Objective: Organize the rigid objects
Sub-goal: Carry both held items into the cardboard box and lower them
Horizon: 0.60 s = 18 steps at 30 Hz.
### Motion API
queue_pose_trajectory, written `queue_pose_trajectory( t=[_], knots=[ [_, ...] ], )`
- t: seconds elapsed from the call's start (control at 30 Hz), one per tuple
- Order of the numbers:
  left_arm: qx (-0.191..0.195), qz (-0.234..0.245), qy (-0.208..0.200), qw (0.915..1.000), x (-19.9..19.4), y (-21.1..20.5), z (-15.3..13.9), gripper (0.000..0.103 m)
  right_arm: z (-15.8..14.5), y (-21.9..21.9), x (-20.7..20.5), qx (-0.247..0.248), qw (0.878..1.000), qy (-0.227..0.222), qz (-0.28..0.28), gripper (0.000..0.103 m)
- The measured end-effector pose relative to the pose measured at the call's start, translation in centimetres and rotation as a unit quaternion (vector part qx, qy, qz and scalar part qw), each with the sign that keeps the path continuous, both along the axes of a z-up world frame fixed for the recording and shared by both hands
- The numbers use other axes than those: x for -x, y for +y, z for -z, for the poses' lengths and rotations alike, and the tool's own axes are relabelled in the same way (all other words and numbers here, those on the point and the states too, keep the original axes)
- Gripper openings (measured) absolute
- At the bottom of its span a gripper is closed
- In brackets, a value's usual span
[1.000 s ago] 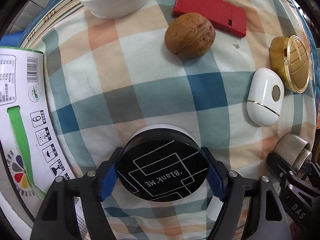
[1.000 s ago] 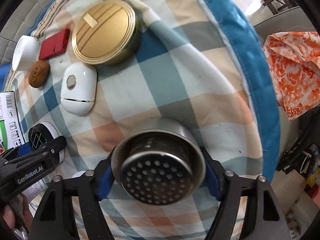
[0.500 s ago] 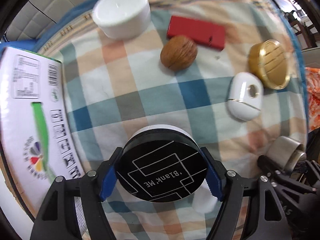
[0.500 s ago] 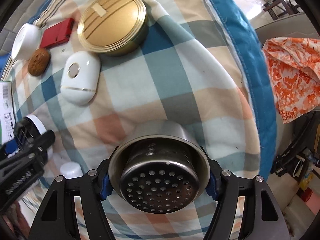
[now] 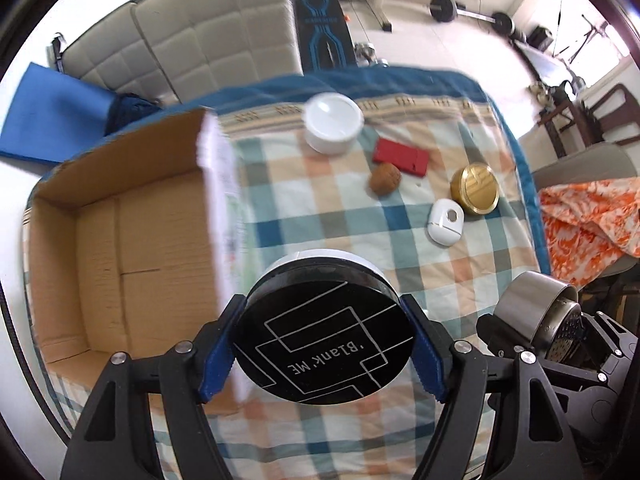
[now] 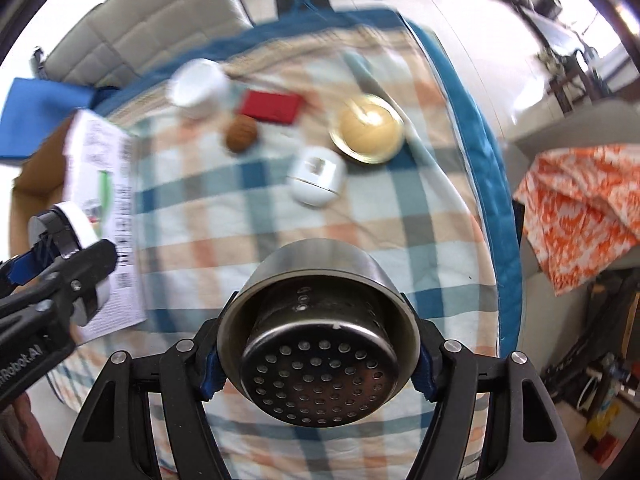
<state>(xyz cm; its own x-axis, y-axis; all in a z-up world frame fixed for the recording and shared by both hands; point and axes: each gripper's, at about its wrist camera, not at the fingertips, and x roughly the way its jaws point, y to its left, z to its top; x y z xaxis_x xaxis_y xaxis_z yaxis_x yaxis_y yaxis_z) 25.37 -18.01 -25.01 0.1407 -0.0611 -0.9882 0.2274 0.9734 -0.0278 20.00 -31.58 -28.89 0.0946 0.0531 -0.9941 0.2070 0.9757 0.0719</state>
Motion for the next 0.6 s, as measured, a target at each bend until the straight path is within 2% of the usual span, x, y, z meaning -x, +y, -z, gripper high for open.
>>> queue_pose_trajectory(
  t=[0.23, 0.4, 0.6],
  knots=[
    [0.024, -0.011, -0.035, 0.999, 0.3, 7.0, -4.1, 0.073, -6.0, 8.5, -0.8, -0.001, 0.998, -0.051, -0.033, 0.073],
    [0.033, -0.03, -0.048, 0.9979, -1.2, 12.9, -5.6, 0.073, -6.9, 13.8, -2.7, -0.014, 0.996, -0.064, -0.055, 0.073],
    [0.04, -0.058, -0.023, 0.9973, -4.8, 20.1, -3.9, 0.073, -6.1, 21.2, -5.9, -0.032, 0.995, -0.058, -0.08, 0.073]
  ],
)
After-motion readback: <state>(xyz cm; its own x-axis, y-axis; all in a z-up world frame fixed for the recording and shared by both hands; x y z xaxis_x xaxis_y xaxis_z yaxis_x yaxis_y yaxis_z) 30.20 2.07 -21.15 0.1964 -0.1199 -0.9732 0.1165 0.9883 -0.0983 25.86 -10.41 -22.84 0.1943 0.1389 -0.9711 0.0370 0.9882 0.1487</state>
